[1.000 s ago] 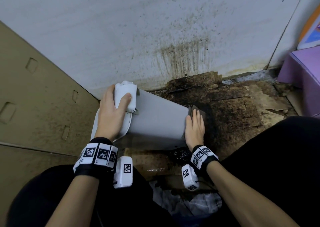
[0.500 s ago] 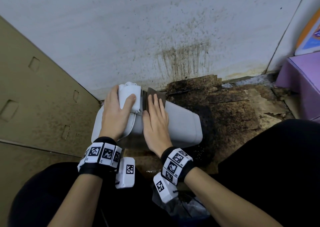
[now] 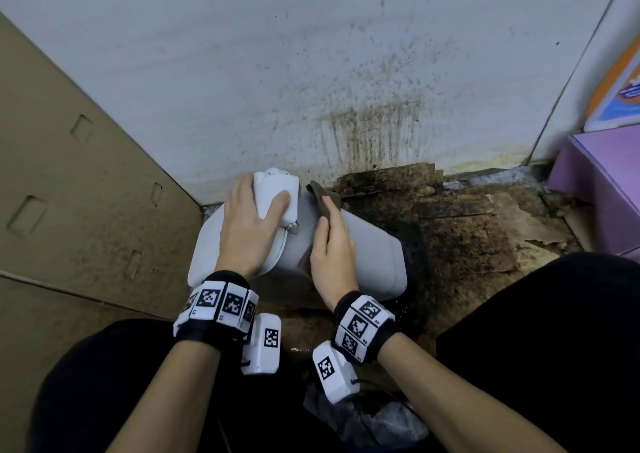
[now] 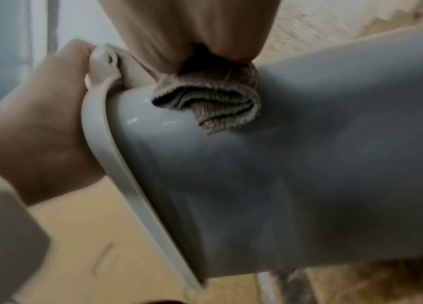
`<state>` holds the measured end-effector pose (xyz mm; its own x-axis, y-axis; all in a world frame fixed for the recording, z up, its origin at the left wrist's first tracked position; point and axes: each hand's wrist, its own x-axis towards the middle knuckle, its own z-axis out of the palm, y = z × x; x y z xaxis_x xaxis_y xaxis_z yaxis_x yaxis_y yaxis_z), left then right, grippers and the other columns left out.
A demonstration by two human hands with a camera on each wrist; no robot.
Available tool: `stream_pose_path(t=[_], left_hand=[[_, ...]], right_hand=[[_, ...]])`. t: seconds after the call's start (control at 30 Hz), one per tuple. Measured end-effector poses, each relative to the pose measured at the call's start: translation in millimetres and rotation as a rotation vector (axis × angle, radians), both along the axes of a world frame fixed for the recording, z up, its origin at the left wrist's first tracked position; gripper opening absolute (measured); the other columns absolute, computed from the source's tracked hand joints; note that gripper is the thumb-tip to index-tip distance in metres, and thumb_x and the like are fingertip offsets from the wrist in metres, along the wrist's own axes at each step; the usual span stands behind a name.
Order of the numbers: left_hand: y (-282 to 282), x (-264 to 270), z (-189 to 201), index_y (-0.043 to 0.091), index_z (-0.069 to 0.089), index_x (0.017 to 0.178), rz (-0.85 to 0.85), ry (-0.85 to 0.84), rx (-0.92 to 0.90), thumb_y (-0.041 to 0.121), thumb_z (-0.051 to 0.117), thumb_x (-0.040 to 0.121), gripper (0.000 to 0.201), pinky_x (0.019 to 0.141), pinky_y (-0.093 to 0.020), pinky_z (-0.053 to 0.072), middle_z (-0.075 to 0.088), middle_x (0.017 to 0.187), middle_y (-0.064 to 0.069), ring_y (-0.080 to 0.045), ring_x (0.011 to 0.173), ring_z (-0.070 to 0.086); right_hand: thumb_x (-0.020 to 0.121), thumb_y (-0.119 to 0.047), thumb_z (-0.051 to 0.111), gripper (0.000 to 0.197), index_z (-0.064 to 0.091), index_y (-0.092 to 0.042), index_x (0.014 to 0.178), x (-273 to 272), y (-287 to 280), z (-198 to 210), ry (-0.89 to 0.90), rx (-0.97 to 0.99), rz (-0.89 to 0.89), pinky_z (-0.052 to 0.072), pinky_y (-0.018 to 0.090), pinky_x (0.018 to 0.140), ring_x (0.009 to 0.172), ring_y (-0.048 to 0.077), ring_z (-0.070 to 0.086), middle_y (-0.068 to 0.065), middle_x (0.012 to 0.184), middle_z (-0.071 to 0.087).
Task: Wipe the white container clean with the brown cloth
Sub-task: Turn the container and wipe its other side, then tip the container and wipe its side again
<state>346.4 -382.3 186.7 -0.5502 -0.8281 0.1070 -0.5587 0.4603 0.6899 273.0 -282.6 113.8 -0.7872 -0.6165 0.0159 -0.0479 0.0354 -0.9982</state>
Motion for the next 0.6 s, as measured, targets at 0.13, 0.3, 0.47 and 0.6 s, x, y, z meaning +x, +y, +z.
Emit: stream_pose_path(t=[0.13,0.3,0.47,0.6], left_hand=[[3,0,2,0.017,0.04,0.145,-0.006,0.005,0.004,0.067,0.046,0.086,0.077,0.097,-0.031,0.028,0.046,0.138,0.003,-0.016,0.127,0.041],[16,-8,1,0.013,0.042,0.143,-0.036,-0.003,-0.052,0.052,0.054,0.099,0.06,0.097,-0.028,0.027,0.048,0.139,-0.005,-0.022,0.127,0.042],[29,-23,-2,0.01,0.034,0.155,-0.091,0.037,0.046,0.064,0.027,0.091,0.084,0.114,-0.021,0.017,0.034,0.161,-0.006,-0.019,0.149,0.027],[39,-35,-2,0.023,0.049,0.136,-0.128,0.056,0.158,0.049,0.027,0.1,0.049,0.122,-0.027,0.018,0.041,0.157,-0.01,-0.027,0.148,0.03]], right_hand=[[0.11,-0.025,0.032,0.039,0.047,-0.021,0.147,-9,5,16,-0.139,-0.048,-0.071,0.043,0.01,0.093,0.111,-0.005,0.056,-0.007,0.13,0.061],[0.111,-0.026,0.032,0.038,0.046,-0.019,0.145,-23,10,49,-0.16,-0.123,-0.087,0.042,0.008,0.096,0.112,-0.007,0.056,-0.016,0.124,0.06],[0.11,-0.026,0.033,0.04,0.044,-0.02,0.149,-28,22,65,0.029,-0.109,0.01,0.038,0.005,0.098,0.124,0.0,0.051,-0.005,0.14,0.056],[0.11,-0.027,0.033,0.045,0.039,-0.015,0.153,-38,34,62,0.121,0.0,0.012,0.019,-0.009,0.097,0.133,-0.006,0.033,0.002,0.157,0.032]])
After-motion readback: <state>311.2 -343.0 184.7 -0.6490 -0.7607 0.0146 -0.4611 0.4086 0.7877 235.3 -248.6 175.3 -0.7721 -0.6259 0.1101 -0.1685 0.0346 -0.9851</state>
